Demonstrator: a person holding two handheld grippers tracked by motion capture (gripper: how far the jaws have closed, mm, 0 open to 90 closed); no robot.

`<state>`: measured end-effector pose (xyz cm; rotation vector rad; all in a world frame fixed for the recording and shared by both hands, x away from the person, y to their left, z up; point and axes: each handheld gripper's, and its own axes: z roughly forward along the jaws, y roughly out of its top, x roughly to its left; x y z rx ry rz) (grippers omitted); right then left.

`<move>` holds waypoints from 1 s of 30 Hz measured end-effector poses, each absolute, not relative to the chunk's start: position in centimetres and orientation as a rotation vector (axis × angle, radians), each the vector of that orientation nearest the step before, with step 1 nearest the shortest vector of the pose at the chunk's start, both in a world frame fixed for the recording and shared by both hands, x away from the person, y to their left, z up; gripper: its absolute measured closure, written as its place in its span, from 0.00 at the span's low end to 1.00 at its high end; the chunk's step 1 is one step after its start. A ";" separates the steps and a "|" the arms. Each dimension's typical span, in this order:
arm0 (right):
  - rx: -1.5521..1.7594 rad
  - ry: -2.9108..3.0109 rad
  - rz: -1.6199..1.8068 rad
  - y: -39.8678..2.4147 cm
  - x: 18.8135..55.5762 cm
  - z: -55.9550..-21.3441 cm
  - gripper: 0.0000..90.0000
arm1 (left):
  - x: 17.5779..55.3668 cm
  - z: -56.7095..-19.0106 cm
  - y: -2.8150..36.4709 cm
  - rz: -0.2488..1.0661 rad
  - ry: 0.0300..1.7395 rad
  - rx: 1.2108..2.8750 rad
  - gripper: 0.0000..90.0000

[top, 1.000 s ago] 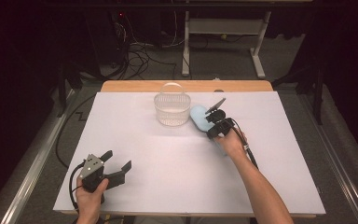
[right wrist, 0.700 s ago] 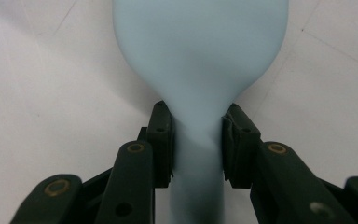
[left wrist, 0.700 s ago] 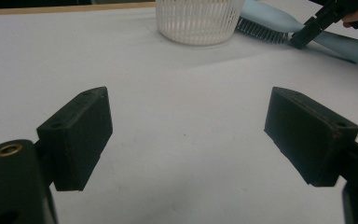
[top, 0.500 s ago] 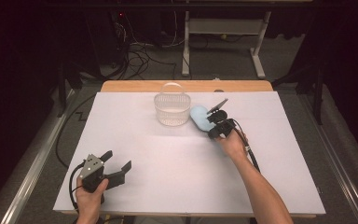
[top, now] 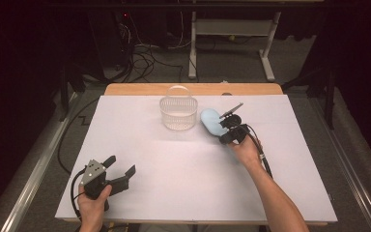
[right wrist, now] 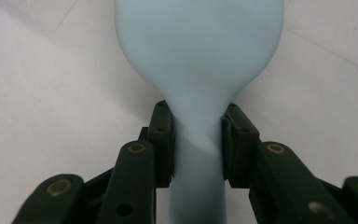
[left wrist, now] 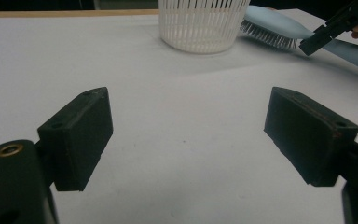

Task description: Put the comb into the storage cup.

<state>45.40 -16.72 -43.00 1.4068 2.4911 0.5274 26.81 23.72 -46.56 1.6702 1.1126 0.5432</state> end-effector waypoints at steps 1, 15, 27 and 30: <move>1.408 2.495 0.530 -16.8 45.3 -42.9 0.78 | 26.8 -46.5 23.7 0.546 1.114 1.669 0.18; 1.388 2.492 0.611 -18.2 43.6 -42.3 0.78 | 26.7 -46.5 23.6 0.564 1.119 1.672 0.18; 1.364 2.498 0.696 -19.5 42.0 -42.2 0.78 | 26.7 -46.7 23.3 0.569 1.126 1.685 0.18; 1.363 2.497 0.720 -19.7 41.5 -42.3 0.78 | 26.8 -46.7 23.1 0.568 1.126 1.693 0.18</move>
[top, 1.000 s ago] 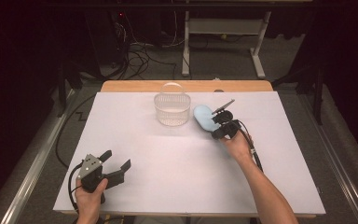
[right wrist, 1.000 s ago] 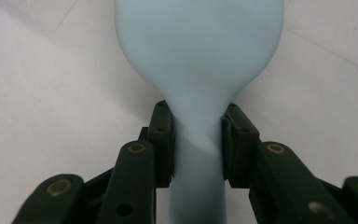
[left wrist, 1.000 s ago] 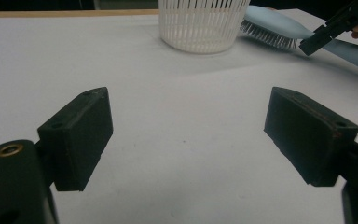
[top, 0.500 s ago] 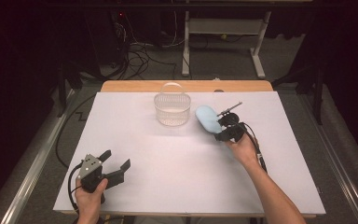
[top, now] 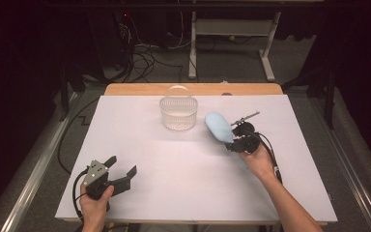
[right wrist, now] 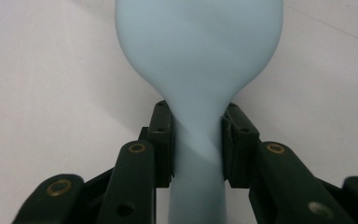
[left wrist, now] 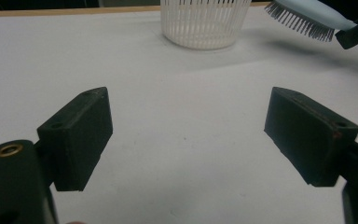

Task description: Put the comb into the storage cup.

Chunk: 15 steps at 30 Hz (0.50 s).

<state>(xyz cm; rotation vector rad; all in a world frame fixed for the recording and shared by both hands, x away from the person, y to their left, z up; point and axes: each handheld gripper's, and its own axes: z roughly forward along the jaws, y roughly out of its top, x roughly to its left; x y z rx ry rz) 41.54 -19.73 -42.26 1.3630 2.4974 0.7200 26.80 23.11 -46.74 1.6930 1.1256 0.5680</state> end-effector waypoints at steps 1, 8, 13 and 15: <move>1.353 2.499 0.730 -19.9 41.4 -42.3 0.78 | 26.8 -46.8 23.1 0.567 1.126 1.694 0.18; 1.312 2.503 0.787 -20.6 40.1 -42.1 0.78 | 27.0 -46.9 22.9 0.557 1.143 1.696 0.18; 1.303 2.492 0.834 -21.2 39.1 -41.9 0.78 | 27.1 -47.0 22.8 0.555 1.148 1.703 0.17; 1.295 2.487 0.856 -21.5 38.6 -41.7 0.78 | 27.2 -47.0 22.7 0.554 1.147 1.705 0.17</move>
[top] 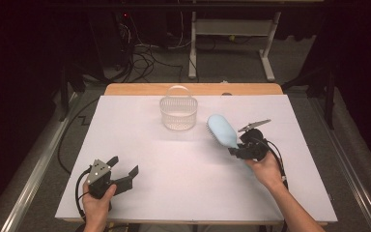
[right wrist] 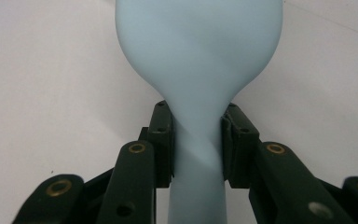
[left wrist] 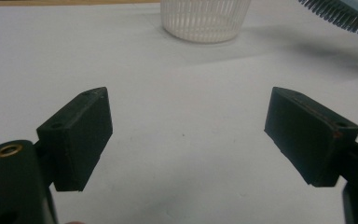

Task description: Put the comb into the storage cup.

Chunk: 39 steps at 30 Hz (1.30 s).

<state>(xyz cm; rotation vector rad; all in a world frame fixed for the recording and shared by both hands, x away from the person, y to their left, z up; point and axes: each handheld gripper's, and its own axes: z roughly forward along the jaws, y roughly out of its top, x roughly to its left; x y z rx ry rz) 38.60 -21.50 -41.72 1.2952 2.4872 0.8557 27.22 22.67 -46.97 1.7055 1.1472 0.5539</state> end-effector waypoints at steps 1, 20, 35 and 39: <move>1.289 2.487 0.868 -21.7 38.4 -41.7 0.78 | 27.3 -47.0 22.6 0.554 1.147 1.708 0.17; 1.247 2.427 1.006 -24.0 34.6 -42.2 0.78 | 27.4 -46.1 22.1 0.560 1.129 1.735 0.17; 1.214 2.412 1.049 -25.3 32.5 -42.9 0.78 | 28.0 -45.8 19.9 0.516 1.095 1.772 0.17; 1.211 2.414 1.055 -25.3 32.1 -43.0 0.78 | 28.2 -45.7 19.2 0.505 1.080 1.779 0.17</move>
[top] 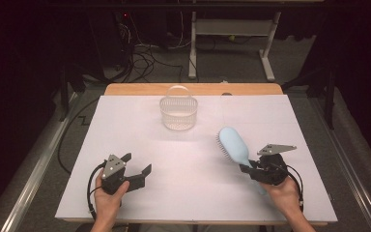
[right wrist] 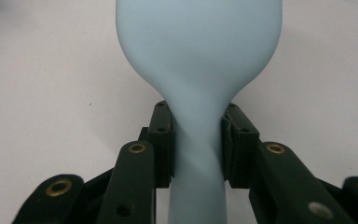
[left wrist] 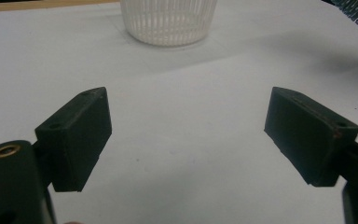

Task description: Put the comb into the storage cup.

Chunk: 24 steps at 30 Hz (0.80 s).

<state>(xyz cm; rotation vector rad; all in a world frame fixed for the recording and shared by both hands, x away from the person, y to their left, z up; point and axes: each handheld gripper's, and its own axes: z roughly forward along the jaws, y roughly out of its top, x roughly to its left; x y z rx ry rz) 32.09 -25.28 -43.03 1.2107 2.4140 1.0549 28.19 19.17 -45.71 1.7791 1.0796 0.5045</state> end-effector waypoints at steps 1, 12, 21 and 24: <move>1.214 2.413 1.059 -25.3 32.0 -43.0 0.78 | 28.2 -45.7 19.0 0.501 1.073 1.783 0.17; 1.211 2.398 1.094 -25.3 31.2 -42.8 0.78 | 28.6 -45.2 17.6 0.472 1.035 1.799 0.17; 1.193 2.387 1.114 -25.3 30.5 -42.6 0.78 | 29.1 -44.9 15.5 0.453 0.977 1.829 0.19; 1.183 2.390 1.111 -25.1 30.3 -42.7 0.78 | 29.3 -44.8 14.8 0.443 0.959 1.839 0.18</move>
